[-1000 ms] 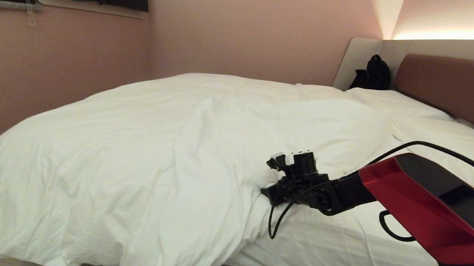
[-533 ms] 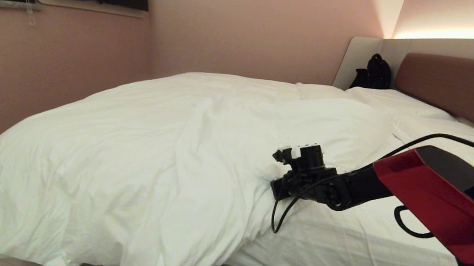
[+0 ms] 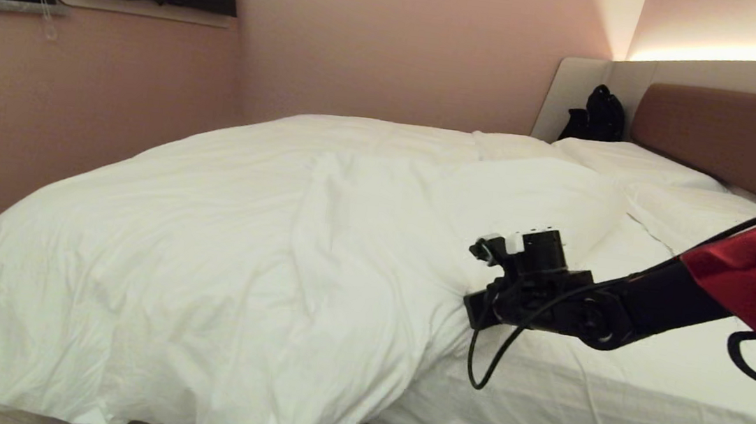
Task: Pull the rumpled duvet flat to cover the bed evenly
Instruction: Hold the folded corner of the quilt
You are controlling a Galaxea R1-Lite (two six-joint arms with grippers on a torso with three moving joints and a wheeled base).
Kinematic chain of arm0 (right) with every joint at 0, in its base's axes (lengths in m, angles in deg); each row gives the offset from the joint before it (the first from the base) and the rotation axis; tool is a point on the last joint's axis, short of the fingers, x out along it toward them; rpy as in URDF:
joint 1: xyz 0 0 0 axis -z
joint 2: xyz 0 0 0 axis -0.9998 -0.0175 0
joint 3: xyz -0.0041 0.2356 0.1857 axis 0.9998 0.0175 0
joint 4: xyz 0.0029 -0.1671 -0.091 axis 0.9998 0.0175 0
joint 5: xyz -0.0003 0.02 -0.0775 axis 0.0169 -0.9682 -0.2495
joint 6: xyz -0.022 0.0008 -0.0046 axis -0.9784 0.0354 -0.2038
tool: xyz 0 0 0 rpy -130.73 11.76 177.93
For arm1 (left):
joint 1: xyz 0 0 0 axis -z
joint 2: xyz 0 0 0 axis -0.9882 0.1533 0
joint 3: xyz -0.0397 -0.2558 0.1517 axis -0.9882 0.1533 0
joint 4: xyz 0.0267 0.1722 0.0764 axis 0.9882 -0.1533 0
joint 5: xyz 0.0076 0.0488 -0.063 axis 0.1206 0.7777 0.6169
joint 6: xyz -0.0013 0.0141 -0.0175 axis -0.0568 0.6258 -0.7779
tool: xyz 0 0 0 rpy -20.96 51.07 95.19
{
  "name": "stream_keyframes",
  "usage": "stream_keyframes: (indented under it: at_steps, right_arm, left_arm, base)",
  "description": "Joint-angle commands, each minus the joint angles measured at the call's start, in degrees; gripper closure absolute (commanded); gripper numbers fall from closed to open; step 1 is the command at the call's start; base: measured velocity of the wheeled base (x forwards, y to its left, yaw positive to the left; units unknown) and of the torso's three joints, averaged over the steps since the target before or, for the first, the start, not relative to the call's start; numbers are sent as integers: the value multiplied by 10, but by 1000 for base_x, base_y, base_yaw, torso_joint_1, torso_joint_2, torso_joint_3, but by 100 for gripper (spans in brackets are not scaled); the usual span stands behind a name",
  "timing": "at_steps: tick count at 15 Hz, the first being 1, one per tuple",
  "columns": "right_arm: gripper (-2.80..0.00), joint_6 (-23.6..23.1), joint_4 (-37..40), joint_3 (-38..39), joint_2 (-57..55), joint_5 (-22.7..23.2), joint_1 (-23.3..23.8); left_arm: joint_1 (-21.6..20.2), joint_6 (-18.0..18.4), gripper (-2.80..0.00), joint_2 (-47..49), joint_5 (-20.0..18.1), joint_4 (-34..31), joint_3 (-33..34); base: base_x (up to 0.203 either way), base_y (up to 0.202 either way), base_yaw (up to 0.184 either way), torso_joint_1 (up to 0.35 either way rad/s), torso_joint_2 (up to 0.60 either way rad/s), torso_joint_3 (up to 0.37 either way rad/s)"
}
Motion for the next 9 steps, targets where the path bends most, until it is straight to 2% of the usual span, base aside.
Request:
stream_keyframes:
  at_steps: [1, 4, 9]
  right_arm:
    - [0, 0, -2, 32, 34, 1, 11]
    - [0, -2, -5, 79, 59, 3, 22]
    - [0, -4, -6, 116, 66, 2, 24]
  left_arm:
    - [0, 0, 0, 0, 0, 0, 0]
    - [0, 0, 0, 0, 0, 0, 0]
    - [0, 0, 0, 0, 0, 0, 0]
  base:
    - [0, 0, 0, 0, 0, 0]
    - [0, 0, 0, 0, 0, 0]
    - [0, 0, 0, 0, 0, 0]
